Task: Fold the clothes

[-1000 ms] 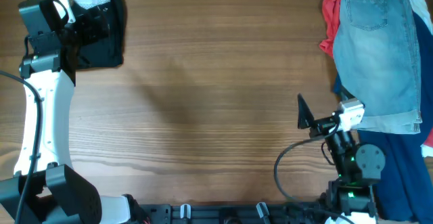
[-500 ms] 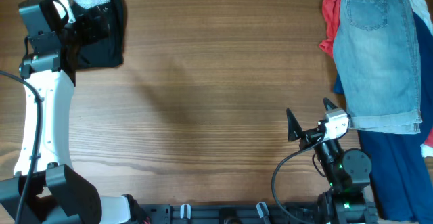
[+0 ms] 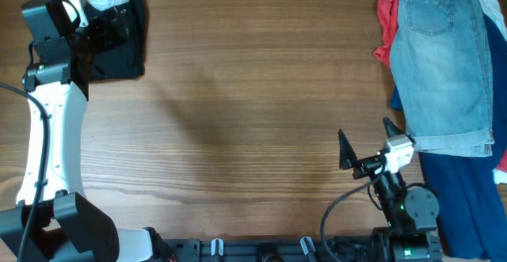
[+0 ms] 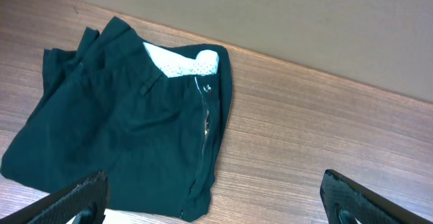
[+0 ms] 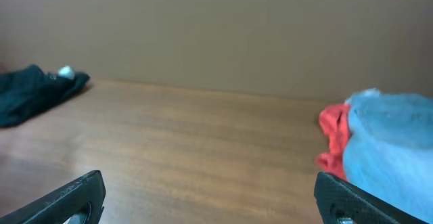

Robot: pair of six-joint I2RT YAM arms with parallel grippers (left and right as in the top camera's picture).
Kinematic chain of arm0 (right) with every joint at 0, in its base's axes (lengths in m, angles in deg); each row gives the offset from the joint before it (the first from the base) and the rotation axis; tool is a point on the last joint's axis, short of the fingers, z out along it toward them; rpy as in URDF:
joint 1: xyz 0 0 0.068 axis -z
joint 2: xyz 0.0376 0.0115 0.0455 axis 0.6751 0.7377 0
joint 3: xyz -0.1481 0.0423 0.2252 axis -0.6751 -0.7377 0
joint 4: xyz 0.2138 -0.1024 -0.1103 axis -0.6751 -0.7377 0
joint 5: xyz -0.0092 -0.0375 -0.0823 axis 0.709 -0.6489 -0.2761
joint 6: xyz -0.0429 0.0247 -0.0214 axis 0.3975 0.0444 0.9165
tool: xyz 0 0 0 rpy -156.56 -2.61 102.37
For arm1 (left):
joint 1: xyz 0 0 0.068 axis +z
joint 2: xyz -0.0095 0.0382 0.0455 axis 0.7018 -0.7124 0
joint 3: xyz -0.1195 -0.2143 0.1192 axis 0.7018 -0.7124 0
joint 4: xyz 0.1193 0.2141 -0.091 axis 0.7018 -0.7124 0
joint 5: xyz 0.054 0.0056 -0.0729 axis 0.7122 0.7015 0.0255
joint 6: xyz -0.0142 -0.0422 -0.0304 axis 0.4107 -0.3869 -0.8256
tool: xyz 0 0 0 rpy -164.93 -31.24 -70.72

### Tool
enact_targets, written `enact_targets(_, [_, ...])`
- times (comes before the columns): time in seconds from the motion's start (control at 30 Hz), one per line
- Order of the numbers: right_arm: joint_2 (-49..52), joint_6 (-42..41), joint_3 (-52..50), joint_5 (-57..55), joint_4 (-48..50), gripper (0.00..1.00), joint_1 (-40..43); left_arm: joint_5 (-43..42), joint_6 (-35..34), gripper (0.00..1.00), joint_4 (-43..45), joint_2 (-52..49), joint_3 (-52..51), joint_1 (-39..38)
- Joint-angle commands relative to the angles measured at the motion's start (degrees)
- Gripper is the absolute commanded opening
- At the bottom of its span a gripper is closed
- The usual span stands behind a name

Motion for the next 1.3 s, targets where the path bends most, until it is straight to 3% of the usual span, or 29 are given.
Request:
enact_targets(0.0, [-1.70, -0.26, -0.11, -0.96, 0.13, 1.00, -0.28, -0.66, -0.74, 1.00, 0.15, 0.31, -0.17, 0.04])
enact_targets(0.67, [-1.44, -0.24, -0.07, -0.94, -0.09, 1.00, -0.28, -0.66, -0.74, 1.00, 0.15, 0.31, -0.17, 0.04])
enact_targets(0.8, [-1.44, -0.26, -0.07, -0.96, -0.09, 1.00, -0.28, 8.26, 5.42, 1.00, 0.44, 0.31, -0.17, 0.11])
enact_targets(0.97, [-1.44, -0.26, -0.07, -0.96, -0.09, 1.00, -0.28, 8.39, 5.33, 1.00, 0.39, 0.35, -0.17, 0.04])
enact_targets(1.1, [-1.44, -0.26, -0.07, -0.96, -0.09, 1.00, -0.28, 8.41, 5.33, 1.00, 0.04, 2.60, -0.24, -0.17])
enact_targets(1.27, [-1.44, -0.26, -0.07, -0.96, -0.09, 1.00, -0.28, 6.93, 5.22, 1.00, -5.07, 12.46, -3.69, -0.44])
